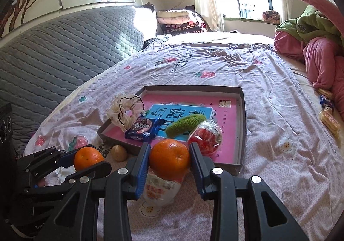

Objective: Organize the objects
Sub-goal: 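Carry both oranges with both tools up toward the box tray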

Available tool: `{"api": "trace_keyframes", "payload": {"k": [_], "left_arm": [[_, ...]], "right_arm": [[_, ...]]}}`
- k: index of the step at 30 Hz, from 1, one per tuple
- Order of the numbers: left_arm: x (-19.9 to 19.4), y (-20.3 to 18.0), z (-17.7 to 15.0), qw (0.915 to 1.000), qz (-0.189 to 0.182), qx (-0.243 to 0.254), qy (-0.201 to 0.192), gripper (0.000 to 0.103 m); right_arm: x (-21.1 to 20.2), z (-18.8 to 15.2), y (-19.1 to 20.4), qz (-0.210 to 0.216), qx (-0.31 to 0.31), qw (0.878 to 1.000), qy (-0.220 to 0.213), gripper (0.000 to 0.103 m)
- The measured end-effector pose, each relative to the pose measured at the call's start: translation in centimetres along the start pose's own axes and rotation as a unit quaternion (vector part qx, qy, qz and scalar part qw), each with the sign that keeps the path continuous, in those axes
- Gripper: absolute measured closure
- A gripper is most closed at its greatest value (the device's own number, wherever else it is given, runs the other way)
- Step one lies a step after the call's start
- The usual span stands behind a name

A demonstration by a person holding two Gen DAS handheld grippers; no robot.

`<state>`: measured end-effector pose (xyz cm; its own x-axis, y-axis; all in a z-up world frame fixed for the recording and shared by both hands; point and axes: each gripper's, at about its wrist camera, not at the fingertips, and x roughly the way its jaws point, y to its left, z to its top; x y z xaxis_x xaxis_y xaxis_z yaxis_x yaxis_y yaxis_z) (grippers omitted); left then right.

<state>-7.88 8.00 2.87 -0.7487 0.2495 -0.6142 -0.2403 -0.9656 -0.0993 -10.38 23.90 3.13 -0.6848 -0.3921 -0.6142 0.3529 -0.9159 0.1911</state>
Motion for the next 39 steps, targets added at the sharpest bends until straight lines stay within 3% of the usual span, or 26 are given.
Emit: {"api": "trace_keyframes", "payload": {"k": [39], "left_arm": [[0.0,9.2,4.7,0.9922,0.072,-0.084,-0.058,0.064]], "right_arm": [[1.3,3.8,3.8,0.018,0.01,0.998,-0.054,0.066]]}}
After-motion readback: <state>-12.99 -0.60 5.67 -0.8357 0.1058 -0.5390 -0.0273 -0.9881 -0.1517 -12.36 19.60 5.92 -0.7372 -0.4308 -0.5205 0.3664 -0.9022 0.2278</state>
